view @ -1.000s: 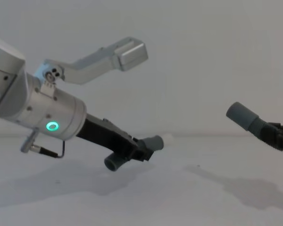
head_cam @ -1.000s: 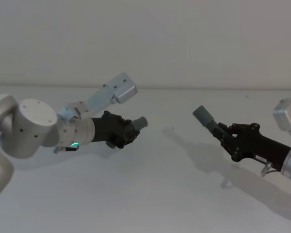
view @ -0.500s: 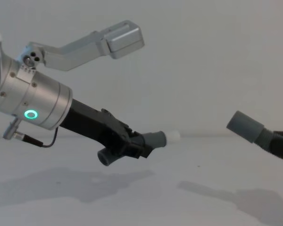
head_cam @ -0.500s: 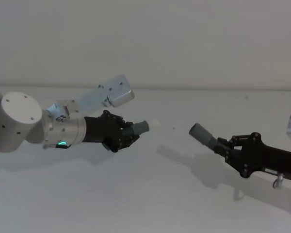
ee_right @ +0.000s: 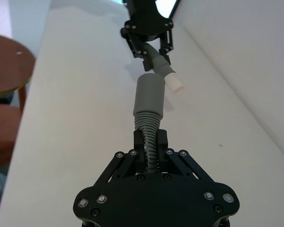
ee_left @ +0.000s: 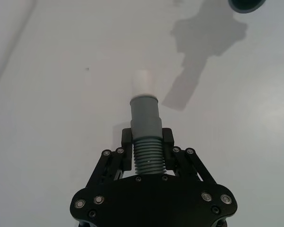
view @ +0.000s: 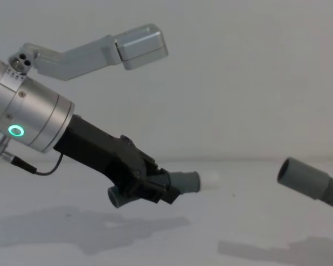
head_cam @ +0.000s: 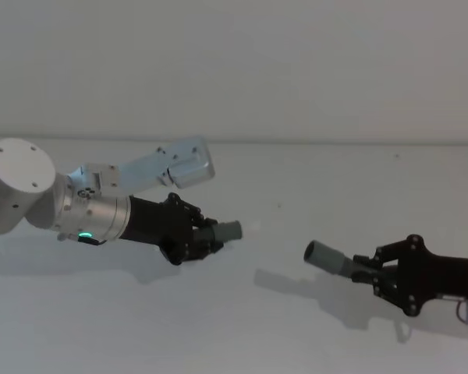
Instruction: Use both hands to pick up one end of the pipe from the table, align the ends, and insert them.
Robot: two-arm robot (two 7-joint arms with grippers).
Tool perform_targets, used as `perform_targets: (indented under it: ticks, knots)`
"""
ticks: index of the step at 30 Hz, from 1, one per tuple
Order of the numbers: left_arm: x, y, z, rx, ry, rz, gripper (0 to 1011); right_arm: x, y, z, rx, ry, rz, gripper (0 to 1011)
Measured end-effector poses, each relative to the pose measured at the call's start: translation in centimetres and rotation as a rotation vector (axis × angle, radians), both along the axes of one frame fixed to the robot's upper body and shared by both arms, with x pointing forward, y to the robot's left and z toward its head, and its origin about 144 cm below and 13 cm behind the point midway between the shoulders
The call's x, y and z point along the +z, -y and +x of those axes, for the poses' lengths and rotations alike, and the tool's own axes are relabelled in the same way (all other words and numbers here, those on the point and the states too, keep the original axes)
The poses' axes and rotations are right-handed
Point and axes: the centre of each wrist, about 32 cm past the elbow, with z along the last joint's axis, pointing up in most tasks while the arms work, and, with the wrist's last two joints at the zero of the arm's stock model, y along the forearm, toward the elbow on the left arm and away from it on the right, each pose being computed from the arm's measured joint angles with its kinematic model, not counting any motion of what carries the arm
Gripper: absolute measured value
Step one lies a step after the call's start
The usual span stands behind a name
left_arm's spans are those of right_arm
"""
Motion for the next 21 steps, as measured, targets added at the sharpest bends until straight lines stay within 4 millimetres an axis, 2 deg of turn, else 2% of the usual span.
perform_targets:
  ticks: [21]
  knots:
    - [2.3,-0.2,0.0,-0.190,-0.043,0.096,348,0.2,-0.5,-0.3,0.084,0.089,-0.081,133]
